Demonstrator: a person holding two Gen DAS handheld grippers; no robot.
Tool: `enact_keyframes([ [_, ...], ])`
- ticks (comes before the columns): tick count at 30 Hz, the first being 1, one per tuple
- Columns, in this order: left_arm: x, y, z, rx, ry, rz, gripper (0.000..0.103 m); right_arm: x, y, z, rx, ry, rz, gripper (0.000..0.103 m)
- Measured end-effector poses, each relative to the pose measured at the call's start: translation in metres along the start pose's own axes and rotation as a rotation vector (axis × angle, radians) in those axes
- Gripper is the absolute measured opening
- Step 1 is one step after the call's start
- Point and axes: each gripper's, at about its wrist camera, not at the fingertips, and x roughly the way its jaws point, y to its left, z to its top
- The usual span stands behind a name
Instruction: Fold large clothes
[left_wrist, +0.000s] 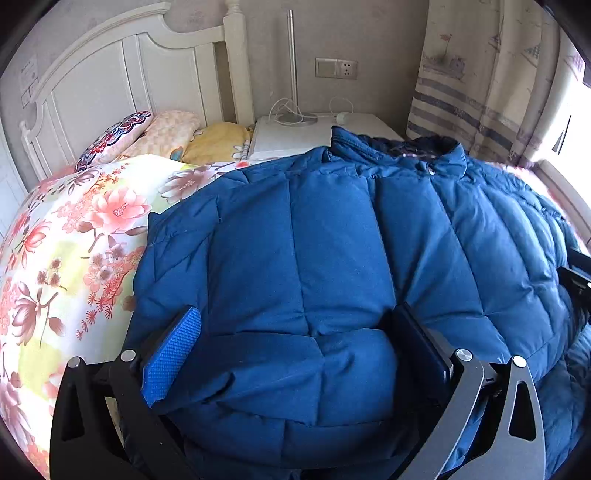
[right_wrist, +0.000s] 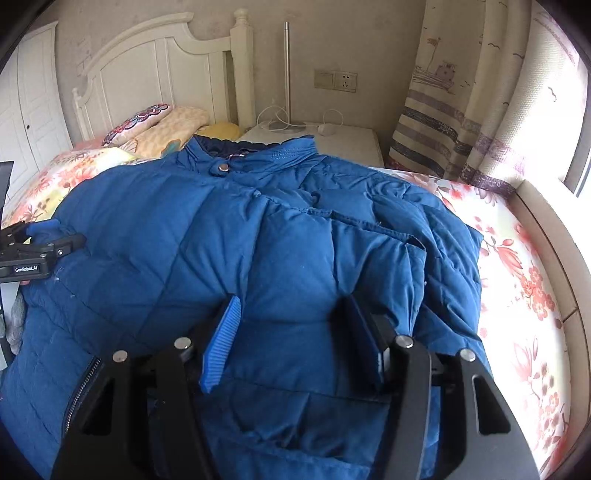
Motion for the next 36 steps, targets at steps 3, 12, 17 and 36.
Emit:
enact_keyframes([
  [3, -0.008, 0.001, -0.002, -0.012, -0.035, -0.006, 0.099, 0.004, -0.005, -0.004, 0.021, -0.012, 0.012, 0.058],
  [12, -0.018, -0.021, -0.001, 0.094, -0.106, 0.061, 0.099, 0.004, 0.002, -0.007, -0.009, -0.007, -0.045, 0.058],
  [17, -0.009, -0.010, 0.002, 0.040, -0.050, 0.001, 0.099, 0.004, 0.004, -0.011, -0.014, 0.018, -0.074, 0.060],
  [36, -0.006, -0.010, 0.002, 0.028, -0.030, 0.001, 0.099, 0.060, 0.045, 0.055, -0.021, 0.088, 0.033, 0.070],
])
